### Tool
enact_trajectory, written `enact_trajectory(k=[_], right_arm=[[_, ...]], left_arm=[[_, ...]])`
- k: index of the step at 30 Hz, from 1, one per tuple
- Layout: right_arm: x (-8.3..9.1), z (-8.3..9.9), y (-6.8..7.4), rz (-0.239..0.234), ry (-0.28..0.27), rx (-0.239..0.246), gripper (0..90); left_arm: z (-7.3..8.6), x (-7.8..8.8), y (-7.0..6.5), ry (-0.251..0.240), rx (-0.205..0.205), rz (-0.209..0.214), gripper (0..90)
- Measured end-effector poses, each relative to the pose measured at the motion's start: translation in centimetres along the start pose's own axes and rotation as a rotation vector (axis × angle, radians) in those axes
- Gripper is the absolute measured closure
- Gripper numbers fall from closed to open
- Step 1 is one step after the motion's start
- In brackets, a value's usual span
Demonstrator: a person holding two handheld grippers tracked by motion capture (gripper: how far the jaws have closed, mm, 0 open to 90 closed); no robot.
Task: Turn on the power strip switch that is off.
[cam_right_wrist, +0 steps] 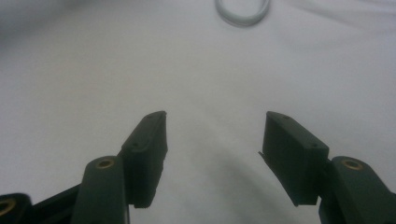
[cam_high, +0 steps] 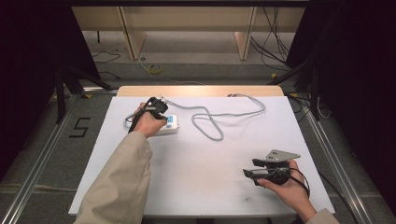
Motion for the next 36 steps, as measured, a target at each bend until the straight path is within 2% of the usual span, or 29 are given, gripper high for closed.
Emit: enact_trajectory(k=[12,25,34,36], right_arm=[[-0.1,0.0,0.0,-0.001,-0.001,0.000,40.8],[0.0,0.0,0.0,-0.001,-0.002,0.001,40.8],[0.0,0.0,0.0,-0.002,-0.001,0.002,40.8],[0.0,0.0,0.0,-0.002,-0.001,0.002,40.8]], left_arm=[[-0.1,-0.5,0.1,0.015,-0.001,-0.005,89.8],[-1.1,-0.5,-0.2,0.007,-0.018,-0.005,89.8],[-1.1,-1.1,-0.6,0.015,-0.033,-0.001,89.8],[-1.1,-1.2,-0.8,0.018,-0.026,0.002,89.8]])
Point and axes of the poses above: each handheld gripper's, and its own axes: x roughly backward along the jaws, z roughly out of its underside, y roughly to its left, the point moved 10 cm from there along -x, roughly forward along the jaws, and after that the axes turned 15 degrees about -z, right-handed, at the moved point
